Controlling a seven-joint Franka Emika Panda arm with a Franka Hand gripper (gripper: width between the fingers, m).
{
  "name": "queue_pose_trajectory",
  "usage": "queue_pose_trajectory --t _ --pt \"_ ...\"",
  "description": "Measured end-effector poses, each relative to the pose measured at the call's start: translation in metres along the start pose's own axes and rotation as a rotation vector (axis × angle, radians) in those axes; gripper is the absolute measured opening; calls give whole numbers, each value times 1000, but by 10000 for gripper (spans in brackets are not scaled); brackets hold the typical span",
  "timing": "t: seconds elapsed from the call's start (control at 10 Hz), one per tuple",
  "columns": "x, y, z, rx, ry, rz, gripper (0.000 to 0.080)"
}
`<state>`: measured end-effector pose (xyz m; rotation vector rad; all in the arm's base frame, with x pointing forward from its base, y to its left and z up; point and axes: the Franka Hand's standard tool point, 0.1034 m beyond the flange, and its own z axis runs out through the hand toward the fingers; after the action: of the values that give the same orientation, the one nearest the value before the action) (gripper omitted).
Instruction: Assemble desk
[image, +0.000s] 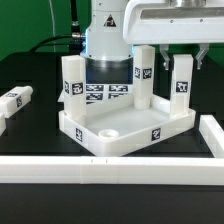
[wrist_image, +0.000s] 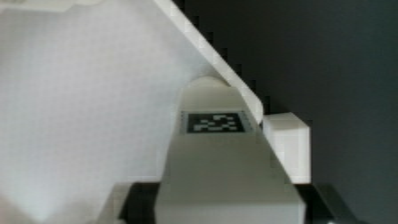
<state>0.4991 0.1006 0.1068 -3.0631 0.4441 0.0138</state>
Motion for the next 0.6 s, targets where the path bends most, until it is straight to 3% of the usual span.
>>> queue_pose_trajectory --t 0.5,0.6 --pt "0 -1 0 10 -3 330 291" --pt "0 0 0 10 -3 301 397"
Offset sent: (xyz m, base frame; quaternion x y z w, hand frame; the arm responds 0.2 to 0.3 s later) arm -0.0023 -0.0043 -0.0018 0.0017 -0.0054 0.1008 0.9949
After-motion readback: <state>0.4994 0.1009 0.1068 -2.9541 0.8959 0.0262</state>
